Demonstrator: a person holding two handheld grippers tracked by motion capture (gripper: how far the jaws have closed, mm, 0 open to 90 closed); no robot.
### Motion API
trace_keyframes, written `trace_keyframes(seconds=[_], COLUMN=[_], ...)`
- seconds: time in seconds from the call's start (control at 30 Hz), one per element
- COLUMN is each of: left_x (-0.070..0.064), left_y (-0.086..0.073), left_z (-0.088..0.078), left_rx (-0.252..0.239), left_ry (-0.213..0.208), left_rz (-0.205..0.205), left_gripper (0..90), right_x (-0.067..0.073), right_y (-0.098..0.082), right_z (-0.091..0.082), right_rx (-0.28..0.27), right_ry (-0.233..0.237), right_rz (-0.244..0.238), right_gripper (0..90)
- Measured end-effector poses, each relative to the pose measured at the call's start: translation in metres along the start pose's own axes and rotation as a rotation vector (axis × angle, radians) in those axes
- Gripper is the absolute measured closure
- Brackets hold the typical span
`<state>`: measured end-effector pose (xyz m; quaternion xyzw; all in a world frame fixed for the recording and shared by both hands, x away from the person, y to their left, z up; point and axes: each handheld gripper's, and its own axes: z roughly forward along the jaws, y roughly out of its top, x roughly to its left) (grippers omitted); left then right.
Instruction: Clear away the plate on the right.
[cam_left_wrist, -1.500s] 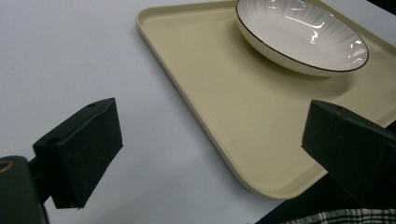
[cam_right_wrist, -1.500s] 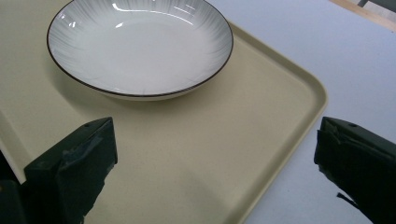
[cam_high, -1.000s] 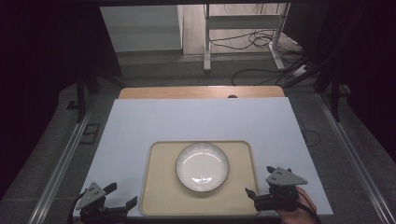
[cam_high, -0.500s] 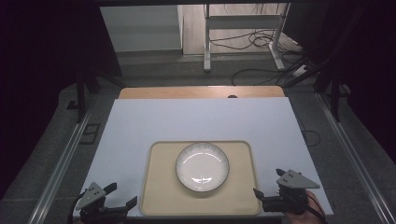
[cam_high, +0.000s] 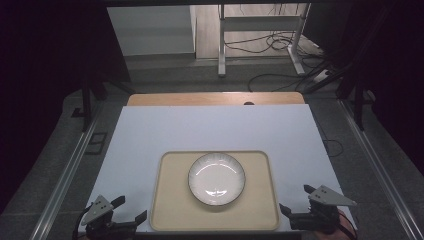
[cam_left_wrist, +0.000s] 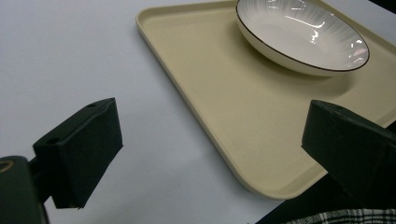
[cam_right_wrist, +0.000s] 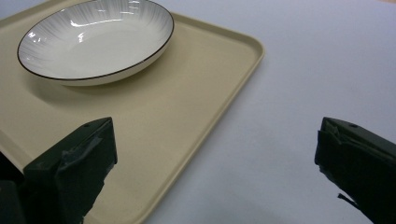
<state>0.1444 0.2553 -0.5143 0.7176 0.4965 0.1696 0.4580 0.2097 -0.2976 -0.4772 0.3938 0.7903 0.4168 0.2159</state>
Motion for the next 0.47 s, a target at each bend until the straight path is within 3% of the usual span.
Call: trace_keyframes(seconds=[0.3,0.47], left_x=[-0.001,-0.004], left_y=[-0.001,0.0], left_z=[-0.002,-0.001], left_rx=[-0.015,-0.014], left_ry=[-0.001,0.004], left_rz=[0.017,0.029], left_gripper=[4.4,4.4], right_x=[-0.01,-0.011], right_y=[-0.014,-0.015], right_z=[-0.003,-0.003], right_rx=[0.008,0.003], right_ry=[0.003,0.003], right_rz=[0.069,0.072], right_gripper=[0.0,0.0])
